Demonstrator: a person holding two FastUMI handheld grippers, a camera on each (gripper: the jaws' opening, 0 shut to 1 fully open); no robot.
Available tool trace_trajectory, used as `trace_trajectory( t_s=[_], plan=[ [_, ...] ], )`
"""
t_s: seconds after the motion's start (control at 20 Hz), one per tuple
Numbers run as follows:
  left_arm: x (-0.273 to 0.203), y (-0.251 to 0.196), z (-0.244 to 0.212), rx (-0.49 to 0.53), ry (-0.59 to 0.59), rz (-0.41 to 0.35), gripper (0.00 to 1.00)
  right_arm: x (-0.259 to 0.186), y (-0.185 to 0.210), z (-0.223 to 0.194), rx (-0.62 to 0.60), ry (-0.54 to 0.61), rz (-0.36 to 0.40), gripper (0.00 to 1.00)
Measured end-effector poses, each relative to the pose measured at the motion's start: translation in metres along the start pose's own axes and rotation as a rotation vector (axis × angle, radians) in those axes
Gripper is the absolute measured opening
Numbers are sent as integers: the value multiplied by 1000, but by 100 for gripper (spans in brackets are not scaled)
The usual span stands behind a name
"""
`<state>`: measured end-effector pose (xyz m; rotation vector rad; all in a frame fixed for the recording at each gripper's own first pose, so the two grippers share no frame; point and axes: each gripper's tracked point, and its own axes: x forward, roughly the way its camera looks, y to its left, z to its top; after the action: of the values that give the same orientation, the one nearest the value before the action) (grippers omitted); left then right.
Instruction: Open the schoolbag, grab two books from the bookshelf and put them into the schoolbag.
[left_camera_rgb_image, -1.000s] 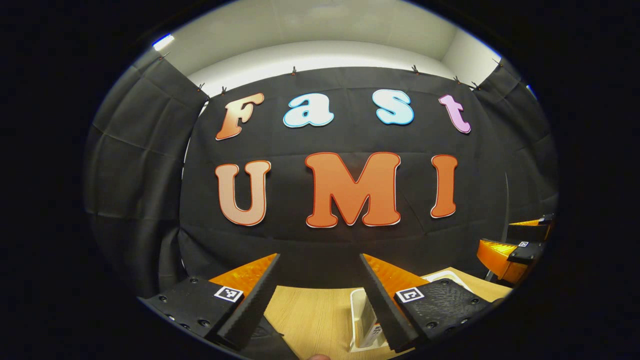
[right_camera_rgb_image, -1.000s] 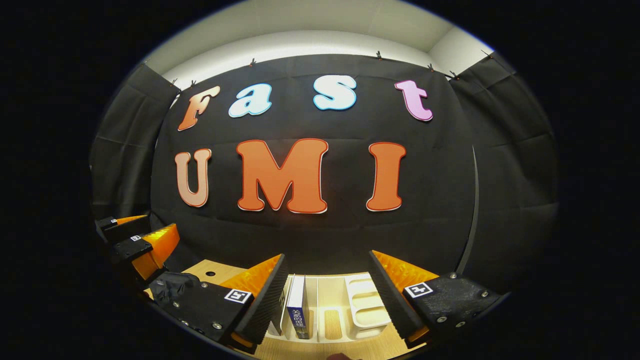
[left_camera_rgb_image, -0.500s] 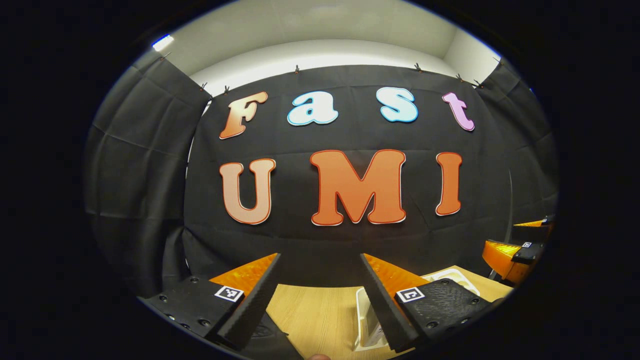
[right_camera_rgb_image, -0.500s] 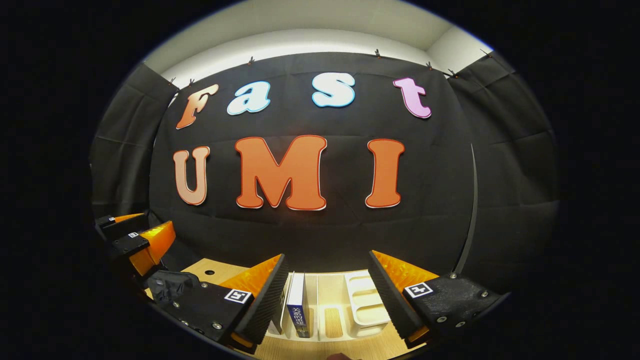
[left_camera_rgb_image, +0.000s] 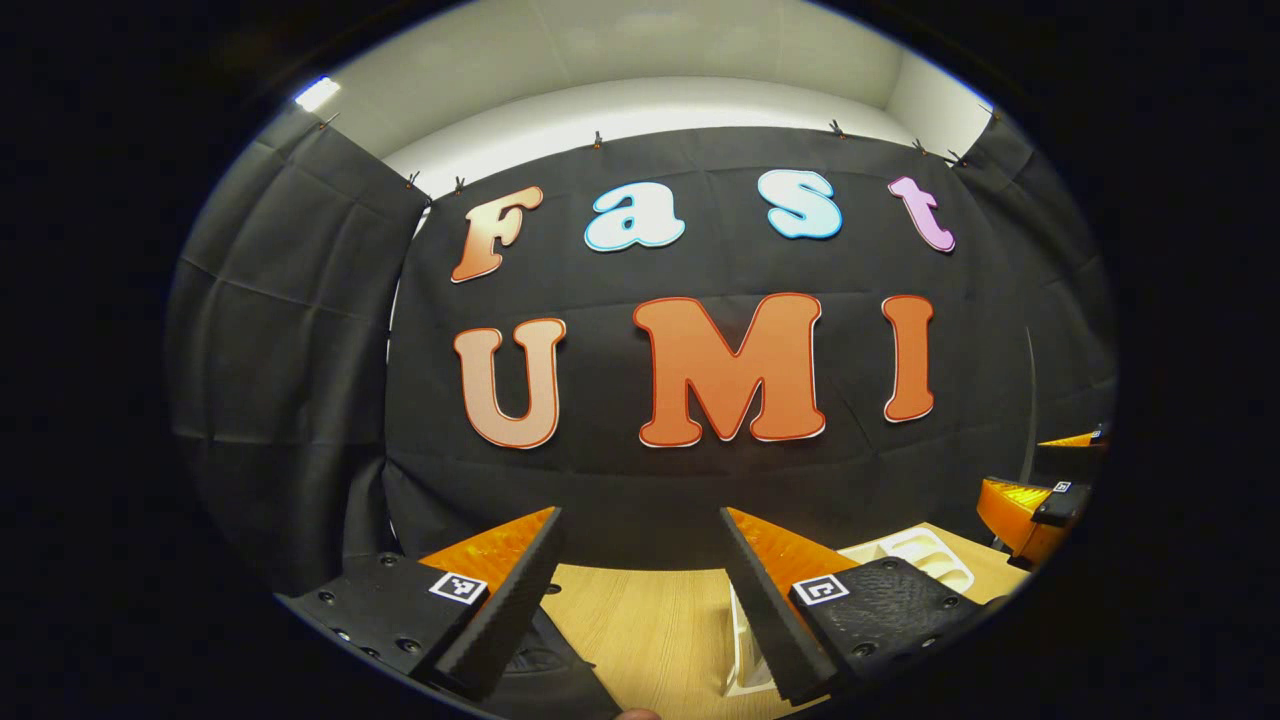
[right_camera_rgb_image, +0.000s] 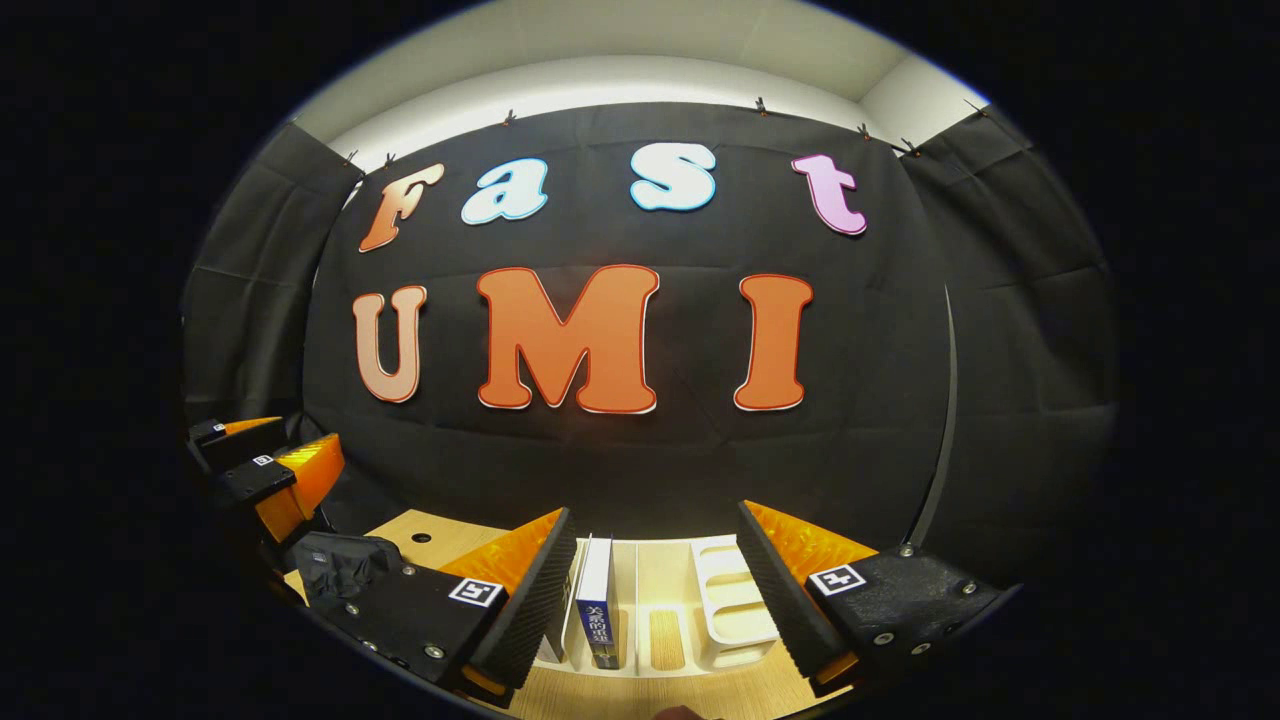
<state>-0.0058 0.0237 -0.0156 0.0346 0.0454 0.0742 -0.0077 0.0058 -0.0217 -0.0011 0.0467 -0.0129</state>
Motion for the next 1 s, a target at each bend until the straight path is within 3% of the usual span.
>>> trace_trajectory(
  t_s=[0.5, 0.75, 0.8, 0.85, 1.0],
  plan=[
    [-6, -5, -6, 0, 17, -8, 95, -4, -8, -7, -8, 10, -12, 95],
    [2, -2, -49, 101, 110, -17, 95, -2, -12, -11, -24, 16, -16, 95],
    [4, 1, -58, 117, 137, -16, 100, -1, -13, -12, -27, 18, -20, 95],
    [3, 5, -69, 138, 166, -11, 96, 0, -14, -12, -31, 20, -22, 95],
    [3, 20, -100, 231, 233, 7, 96, 4, -21, -17, -54, 23, -35, 95]
  ],
)
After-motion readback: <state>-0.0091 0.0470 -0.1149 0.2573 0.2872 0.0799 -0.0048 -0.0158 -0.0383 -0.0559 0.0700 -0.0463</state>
